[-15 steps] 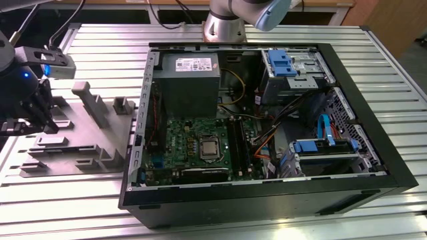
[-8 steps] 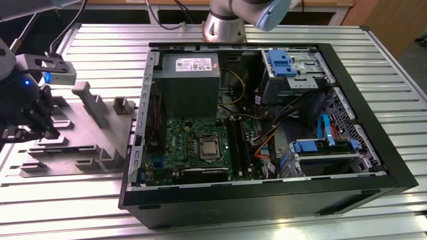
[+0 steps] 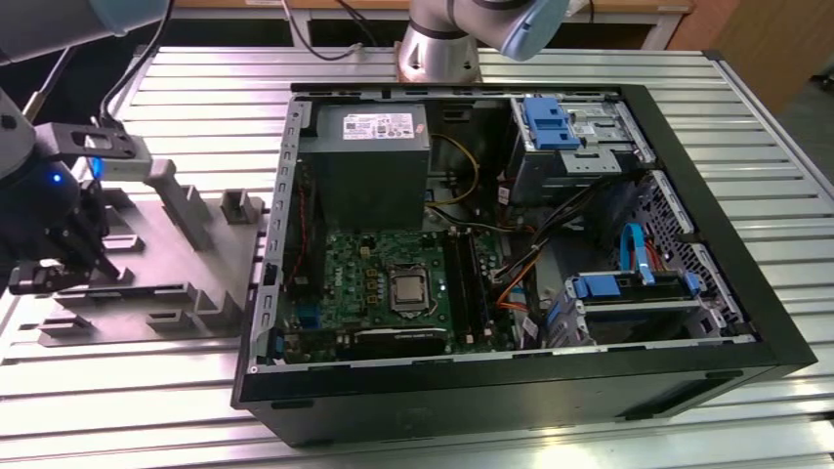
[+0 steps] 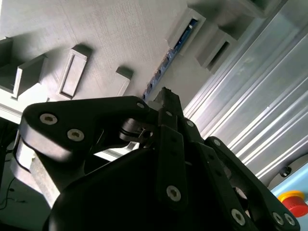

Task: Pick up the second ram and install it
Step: 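Pick up the second ram and move it above second insertion slot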

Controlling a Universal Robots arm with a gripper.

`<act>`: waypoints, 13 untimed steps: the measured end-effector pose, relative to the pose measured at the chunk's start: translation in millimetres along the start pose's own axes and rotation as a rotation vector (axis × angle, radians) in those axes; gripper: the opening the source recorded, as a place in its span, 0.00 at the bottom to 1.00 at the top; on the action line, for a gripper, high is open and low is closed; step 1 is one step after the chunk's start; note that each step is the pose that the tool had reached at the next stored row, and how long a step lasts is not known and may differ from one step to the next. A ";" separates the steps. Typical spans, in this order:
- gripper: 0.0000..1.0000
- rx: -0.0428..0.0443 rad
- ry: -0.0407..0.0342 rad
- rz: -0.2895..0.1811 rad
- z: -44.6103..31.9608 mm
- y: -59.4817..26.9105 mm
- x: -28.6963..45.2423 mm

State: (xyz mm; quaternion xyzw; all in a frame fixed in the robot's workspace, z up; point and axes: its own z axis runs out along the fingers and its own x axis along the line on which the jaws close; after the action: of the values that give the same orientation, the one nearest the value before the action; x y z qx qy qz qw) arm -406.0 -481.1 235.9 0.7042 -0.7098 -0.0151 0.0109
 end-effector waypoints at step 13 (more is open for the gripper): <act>0.10 -0.0001 0.0001 0.000 16.2 -0.2 -0.4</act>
State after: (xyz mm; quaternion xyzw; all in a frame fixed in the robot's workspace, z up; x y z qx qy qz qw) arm -406.4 -480.7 219.7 0.7042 -0.7098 -0.0151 0.0110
